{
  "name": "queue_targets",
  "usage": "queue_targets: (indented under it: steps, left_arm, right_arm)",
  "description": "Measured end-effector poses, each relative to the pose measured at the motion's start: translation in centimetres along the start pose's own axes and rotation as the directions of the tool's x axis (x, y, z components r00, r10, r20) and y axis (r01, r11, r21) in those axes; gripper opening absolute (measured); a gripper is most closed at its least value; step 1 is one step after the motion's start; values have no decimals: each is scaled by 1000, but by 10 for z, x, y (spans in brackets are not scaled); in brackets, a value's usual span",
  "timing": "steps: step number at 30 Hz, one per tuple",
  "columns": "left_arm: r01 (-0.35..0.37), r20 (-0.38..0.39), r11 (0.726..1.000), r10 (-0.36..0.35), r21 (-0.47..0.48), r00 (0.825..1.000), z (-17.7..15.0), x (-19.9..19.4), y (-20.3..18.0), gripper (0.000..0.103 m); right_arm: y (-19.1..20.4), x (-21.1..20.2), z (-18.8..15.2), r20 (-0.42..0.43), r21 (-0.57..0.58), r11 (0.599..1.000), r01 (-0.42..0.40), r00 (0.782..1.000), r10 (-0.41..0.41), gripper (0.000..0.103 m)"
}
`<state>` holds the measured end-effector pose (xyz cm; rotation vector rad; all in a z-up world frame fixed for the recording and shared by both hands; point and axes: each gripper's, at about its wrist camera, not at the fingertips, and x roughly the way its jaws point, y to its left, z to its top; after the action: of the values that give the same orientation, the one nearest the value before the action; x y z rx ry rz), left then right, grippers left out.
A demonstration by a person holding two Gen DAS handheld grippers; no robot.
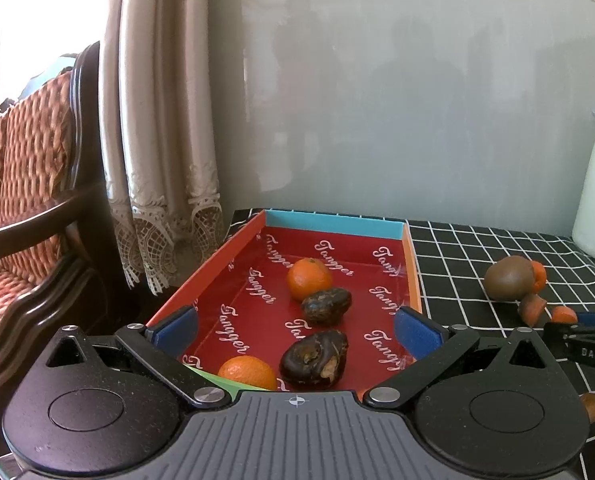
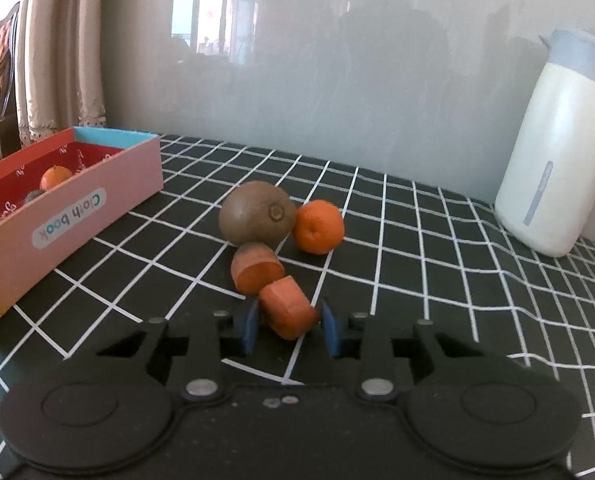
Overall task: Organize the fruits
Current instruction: 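Close the right gripper on an orange slice and lift it, then carry the orange slice with the right gripper into the box and release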
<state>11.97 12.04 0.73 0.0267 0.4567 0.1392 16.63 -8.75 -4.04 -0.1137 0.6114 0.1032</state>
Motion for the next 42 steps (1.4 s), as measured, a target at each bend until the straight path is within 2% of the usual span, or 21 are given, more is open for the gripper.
queue_targets:
  steps: [6, 13, 23, 29, 37, 40, 41, 42]
  left_arm:
    - [-3, 7, 1000, 3, -2, 1000, 1, -4, 2, 103]
    - [-26, 14, 999, 26, -33, 1000, 3, -11, 17, 103]
    - [-66, 9, 997, 66, -44, 998, -2, -19, 43, 103]
    - [-97, -3, 993, 97, -61, 995, -5, -18, 67, 103]
    - [-139, -8, 989, 139, -58, 990, -8, -17, 93, 103]
    - [-149, -13, 987, 149, -61, 989, -9, -17, 102, 103]
    - [-152, -14, 986, 152, -63, 988, -9, -18, 103, 103]
    - [-153, -16, 986, 152, -64, 988, -10, -18, 104, 103]
  right_arm:
    - [6, -24, 13, 57, -9, 1000, -5, 998, 5, 31]
    - [34, -47, 28, 123, -33, 998, -49, 991, 53, 31]
    - [97, -60, 51, 190, -67, 984, -167, 966, 177, 31]
    - [138, -50, 55, 186, -105, 970, -219, 954, 235, 31]
    - [160, -30, 52, 145, -128, 967, -219, 961, 237, 32]
    - [168, -29, 48, 138, -175, 968, -178, 969, 203, 39]
    - [170, -32, 45, 152, -187, 970, -157, 971, 187, 48]
    - [170, -34, 44, 165, -193, 970, -146, 970, 179, 52]
